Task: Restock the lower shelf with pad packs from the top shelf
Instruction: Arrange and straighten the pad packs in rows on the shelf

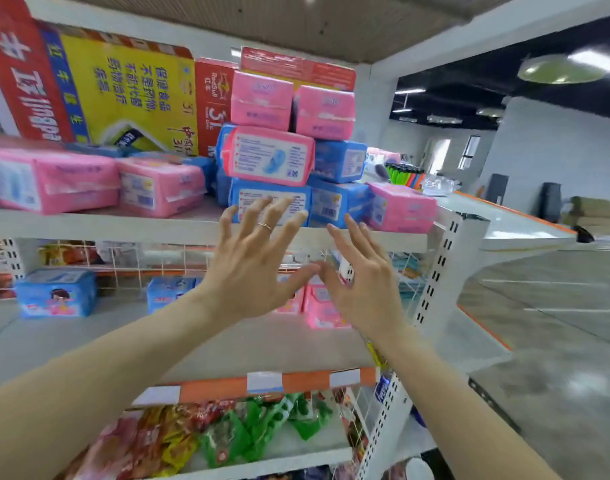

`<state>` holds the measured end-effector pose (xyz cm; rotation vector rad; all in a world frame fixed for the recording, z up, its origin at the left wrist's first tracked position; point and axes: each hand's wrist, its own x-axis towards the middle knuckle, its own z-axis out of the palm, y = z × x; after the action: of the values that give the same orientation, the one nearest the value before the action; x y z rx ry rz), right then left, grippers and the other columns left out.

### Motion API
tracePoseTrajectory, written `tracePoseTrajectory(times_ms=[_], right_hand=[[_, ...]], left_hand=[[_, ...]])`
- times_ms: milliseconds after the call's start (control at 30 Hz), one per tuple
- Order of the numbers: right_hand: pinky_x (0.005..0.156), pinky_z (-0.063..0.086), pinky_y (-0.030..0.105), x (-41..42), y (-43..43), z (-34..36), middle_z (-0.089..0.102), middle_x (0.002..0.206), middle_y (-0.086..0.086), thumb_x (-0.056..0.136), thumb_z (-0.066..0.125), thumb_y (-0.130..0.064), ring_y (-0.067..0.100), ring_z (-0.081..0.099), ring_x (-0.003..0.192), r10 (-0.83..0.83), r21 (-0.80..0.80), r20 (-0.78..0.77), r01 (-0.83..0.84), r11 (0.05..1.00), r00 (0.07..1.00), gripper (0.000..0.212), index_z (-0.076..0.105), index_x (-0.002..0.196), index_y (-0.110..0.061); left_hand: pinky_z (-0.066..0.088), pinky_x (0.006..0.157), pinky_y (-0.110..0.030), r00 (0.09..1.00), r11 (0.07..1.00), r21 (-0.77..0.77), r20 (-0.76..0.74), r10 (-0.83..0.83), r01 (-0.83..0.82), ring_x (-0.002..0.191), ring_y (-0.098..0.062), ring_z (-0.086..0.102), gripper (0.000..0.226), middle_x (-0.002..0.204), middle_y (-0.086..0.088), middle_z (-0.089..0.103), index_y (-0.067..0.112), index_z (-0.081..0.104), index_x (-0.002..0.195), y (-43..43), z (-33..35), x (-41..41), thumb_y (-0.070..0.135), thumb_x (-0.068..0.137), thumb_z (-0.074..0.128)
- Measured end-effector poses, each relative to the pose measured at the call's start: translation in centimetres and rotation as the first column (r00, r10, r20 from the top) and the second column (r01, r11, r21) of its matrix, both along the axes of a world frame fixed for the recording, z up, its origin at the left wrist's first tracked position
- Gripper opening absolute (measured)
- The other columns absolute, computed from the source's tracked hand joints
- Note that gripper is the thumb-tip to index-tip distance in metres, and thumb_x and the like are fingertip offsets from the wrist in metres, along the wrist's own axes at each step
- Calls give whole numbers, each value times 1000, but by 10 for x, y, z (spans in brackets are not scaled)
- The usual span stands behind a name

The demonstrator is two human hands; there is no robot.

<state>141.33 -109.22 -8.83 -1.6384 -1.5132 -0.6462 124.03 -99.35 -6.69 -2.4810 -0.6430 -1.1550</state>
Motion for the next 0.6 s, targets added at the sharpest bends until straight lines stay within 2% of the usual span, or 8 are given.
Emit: tracePoseTrajectory(times_ms=[233, 400, 500, 600], right_hand=[[116, 33, 52, 22, 20, 56, 40, 156, 4, 89, 48, -63, 24, 32, 147, -107, 46, 21, 106, 993, 994, 69, 48, 146, -24], [116, 34, 49, 43, 43, 93, 42, 154, 2, 85, 57, -61, 21, 36, 145, -152, 60, -26, 153, 986, 988, 75, 44, 148, -22], [111, 40, 48, 55, 61, 112, 47, 151, 5, 81, 62, -64, 24, 47, 137, -188, 38, -81, 192, 981, 979, 85, 41, 150, -20], [105, 46, 50, 64, 78, 132, 51, 148, 6, 74, 54, -74, 29, 53, 131, -193, 32, -123, 198, 980, 974, 95, 37, 150, -21]], left_hand=[[22, 111, -60, 999, 998, 51, -6, -45, 45, 144, -29, 34, 79, 158, -3, 35, 21, 46, 146, 28, 44, 26, 75, 91, 29], [20, 113, -62, 996, 991, 111, 28, -83, 79, 145, -28, 32, 77, 159, -5, 33, 18, 45, 146, 51, 72, 38, 71, 91, 37], [22, 112, -63, 995, 986, 146, 39, -88, 82, 145, -29, 32, 77, 159, -6, 34, 17, 47, 144, 68, 86, 44, 71, 90, 39], [21, 113, -63, 996, 984, 162, 30, -81, 75, 144, -29, 33, 80, 159, -6, 33, 18, 46, 145, 83, 98, 47, 75, 90, 32]])
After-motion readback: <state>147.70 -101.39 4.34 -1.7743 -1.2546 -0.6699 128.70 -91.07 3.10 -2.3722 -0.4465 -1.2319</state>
